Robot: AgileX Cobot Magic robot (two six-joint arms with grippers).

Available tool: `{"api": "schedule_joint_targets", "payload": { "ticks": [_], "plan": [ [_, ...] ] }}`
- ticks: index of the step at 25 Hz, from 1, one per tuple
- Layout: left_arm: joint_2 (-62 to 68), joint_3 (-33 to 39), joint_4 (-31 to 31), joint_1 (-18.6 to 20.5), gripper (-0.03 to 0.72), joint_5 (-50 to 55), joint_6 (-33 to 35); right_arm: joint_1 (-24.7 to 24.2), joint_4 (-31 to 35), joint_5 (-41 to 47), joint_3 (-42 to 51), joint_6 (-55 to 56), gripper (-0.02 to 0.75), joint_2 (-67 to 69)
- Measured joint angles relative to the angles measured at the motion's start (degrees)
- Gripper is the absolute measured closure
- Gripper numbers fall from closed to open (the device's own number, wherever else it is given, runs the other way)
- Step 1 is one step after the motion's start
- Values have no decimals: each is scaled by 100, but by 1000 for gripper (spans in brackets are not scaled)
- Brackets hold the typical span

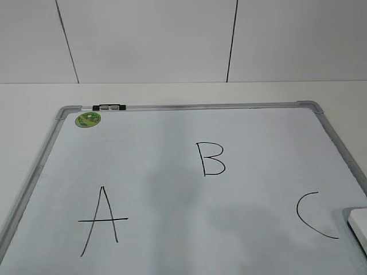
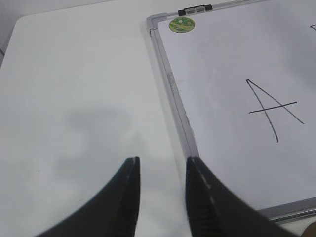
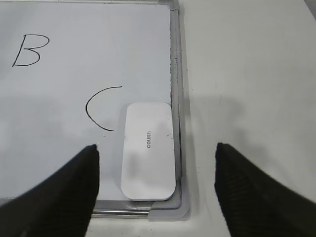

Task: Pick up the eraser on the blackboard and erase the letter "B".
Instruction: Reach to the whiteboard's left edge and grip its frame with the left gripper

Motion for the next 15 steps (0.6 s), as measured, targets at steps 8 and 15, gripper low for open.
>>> {"api": "schedule_joint_targets", "payload": {
  "ticks": [8, 15],
  "plan": [
    [0, 0, 0, 0, 449, 0, 0, 0, 0, 0, 0, 0, 155, 0],
    [0, 0, 0, 0, 449, 0, 0, 0, -10, 53, -118, 153, 155, 153]
  ]
}}
